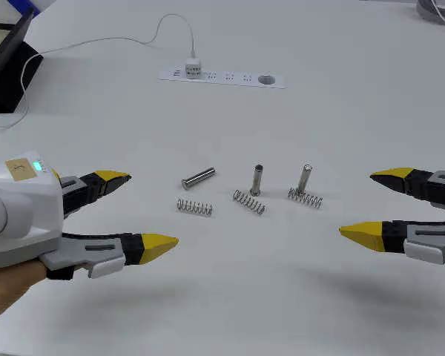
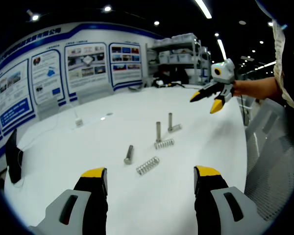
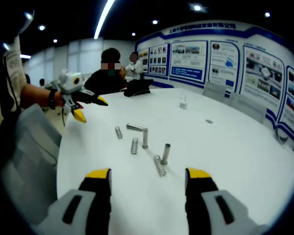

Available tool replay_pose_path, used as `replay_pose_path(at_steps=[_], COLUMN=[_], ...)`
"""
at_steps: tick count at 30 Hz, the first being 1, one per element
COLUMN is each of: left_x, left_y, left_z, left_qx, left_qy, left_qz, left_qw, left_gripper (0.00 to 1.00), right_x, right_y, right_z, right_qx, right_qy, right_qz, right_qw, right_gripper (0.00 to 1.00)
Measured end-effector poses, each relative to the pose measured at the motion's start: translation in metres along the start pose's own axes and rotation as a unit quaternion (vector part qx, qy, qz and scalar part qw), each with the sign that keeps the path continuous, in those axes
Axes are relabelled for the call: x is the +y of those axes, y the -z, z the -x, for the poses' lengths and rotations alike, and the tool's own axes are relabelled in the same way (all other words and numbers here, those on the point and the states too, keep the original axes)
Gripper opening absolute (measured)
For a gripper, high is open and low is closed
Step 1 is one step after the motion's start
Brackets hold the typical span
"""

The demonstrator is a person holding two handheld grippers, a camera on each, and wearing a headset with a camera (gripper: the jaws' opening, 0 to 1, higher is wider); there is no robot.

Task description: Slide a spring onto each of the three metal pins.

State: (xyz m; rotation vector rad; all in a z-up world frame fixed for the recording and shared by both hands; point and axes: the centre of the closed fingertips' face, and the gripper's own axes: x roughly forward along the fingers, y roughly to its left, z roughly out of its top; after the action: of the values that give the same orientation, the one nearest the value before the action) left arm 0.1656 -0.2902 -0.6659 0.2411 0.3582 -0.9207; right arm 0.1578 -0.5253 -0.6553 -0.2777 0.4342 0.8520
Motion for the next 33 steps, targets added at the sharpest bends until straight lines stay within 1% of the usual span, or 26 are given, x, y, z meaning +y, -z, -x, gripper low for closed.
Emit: replay_pose_path(at_steps=[3, 7, 16, 23, 31, 33], left_x=[0.001, 0.004, 0.011, 0.020, 0.030, 0.033], left_y=[-0.001, -0.004, -0.008, -0.016, -0.023, -0.024], left_z=[-0.002, -0.003, -0.011, -0.018, -0.031, -0.036], left_qx=[0.001, 0.000, 0.006, 0.005, 0.017, 0.024], left_qy=[0.003, 0.004, 0.013, 0.016, 0.026, 0.028], left_qz=[-0.002, -0.002, -0.011, -0.013, -0.029, -0.032], left_qw=[1.0000, 1.0000, 0.9998, 0.9998, 0.9991, 0.9988], left_gripper=[0.73, 0.72, 0.69, 0.67, 0.61, 0.59], right_x=[0.000, 0.000, 0.000, -0.002, -0.002, -0.001], right_y=[-0.001, -0.002, 0.001, 0.002, 0.003, 0.003], right_z=[0.001, 0.003, 0.005, 0.008, 0.008, 0.007], right_qx=[-0.001, -0.005, -0.006, -0.007, -0.010, -0.011], right_qy=[0.002, 0.007, 0.016, 0.024, 0.027, 0.027], right_qz=[-0.001, -0.003, -0.011, -0.016, -0.022, -0.022], right_qw=[1.0000, 1.0000, 0.9998, 0.9996, 0.9993, 0.9993], right_gripper=[0.62, 0.62, 0.62, 0.63, 0.63, 0.63])
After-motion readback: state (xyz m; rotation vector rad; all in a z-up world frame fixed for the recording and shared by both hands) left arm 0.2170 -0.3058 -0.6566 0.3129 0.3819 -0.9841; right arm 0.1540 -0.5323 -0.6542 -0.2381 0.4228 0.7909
